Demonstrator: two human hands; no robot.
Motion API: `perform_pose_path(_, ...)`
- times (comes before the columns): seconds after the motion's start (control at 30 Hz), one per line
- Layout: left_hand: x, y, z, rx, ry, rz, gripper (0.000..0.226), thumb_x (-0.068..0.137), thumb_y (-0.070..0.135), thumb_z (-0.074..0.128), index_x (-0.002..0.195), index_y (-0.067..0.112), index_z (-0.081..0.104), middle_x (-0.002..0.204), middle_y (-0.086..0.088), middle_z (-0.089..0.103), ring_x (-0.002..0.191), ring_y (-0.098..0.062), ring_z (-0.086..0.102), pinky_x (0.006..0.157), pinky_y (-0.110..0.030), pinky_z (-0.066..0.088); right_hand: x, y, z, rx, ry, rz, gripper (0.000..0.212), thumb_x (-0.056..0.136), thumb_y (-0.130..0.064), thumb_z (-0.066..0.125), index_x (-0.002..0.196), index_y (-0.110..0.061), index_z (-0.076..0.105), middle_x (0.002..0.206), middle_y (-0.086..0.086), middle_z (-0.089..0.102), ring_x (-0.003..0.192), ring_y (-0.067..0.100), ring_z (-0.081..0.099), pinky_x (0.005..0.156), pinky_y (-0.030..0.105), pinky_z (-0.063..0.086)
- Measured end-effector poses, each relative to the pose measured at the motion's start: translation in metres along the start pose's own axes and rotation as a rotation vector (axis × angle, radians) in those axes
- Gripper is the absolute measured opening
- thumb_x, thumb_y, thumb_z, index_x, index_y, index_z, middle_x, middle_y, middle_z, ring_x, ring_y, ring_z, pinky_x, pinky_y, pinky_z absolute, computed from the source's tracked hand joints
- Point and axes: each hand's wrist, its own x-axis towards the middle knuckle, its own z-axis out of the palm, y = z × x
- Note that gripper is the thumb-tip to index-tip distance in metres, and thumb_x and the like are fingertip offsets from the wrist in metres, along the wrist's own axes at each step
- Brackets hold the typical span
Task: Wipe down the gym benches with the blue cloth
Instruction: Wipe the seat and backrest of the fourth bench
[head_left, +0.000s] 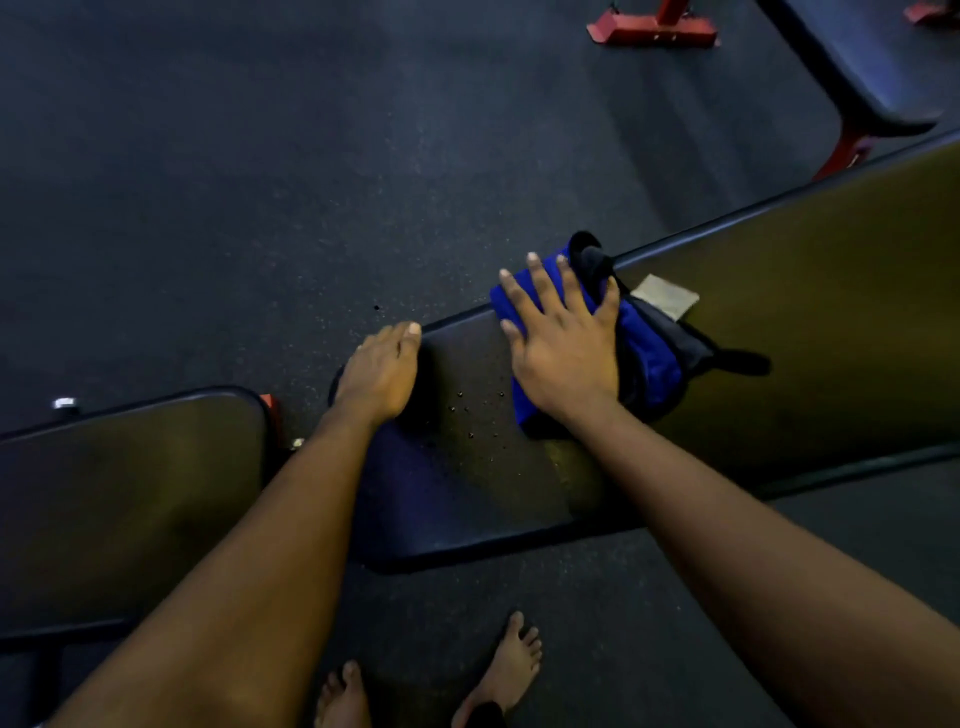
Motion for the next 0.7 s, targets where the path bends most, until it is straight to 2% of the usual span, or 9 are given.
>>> perform_pose_path(0.17,-0.004,-0.002,-0.002,-0.002,-0.027,0.018,0.053,0.108,0.04,0.015,0.153,0.017,0.027,0.159,-0.007,0.029,0.146,-0.021,0.023,0.118,-0.035,0.015,-0.101,-0.003,0.01,0.03,0.028,0.04,0.06,0.104,-0.048,0.03,0.159,-0.034,0.011,0.167,-0.004,-0.001,0.154,0.019,-0.002,0.117,0.062,0.006)
perform_pose_path(0.3,-0.001,-0.004,-0.004,0.012,-0.045,0.03,0.053,0.107,0.041,0.015,0.154,0.019,0.026,0.159,-0.005,0.028,0.146,-0.02,0.022,0.117,-0.035,0.016,-0.145,-0.012,0.021,0.006,0.0,0.084,0.061,0.101,-0.047,0.031,0.159,-0.034,0.013,0.167,-0.003,0.001,0.154,0.02,0.003,0.115,0.063,0.009)
perform_pose_path(0.53,0.0,-0.007,-0.003,0.044,-0.045,0.041,0.053,0.107,0.041,0.015,0.154,0.02,0.025,0.158,-0.006,0.03,0.145,-0.021,0.024,0.116,-0.037,0.018,-0.051,-0.027,0.02,-0.064,-0.01,0.055,0.055,0.102,-0.042,0.034,0.156,-0.032,0.027,0.166,0.002,0.012,0.153,0.028,0.005,0.11,0.067,0.008)
perform_pose_path(0.7,0.003,-0.007,-0.003,0.051,-0.058,0.024,0.053,0.107,0.043,0.015,0.154,0.02,0.025,0.159,-0.004,0.028,0.146,-0.02,0.023,0.118,-0.038,0.016,0.013,-0.043,0.015,-0.032,-0.058,0.037,0.055,0.104,-0.044,0.026,0.157,-0.031,0.023,0.166,0.004,0.011,0.153,0.03,0.004,0.112,0.068,0.003)
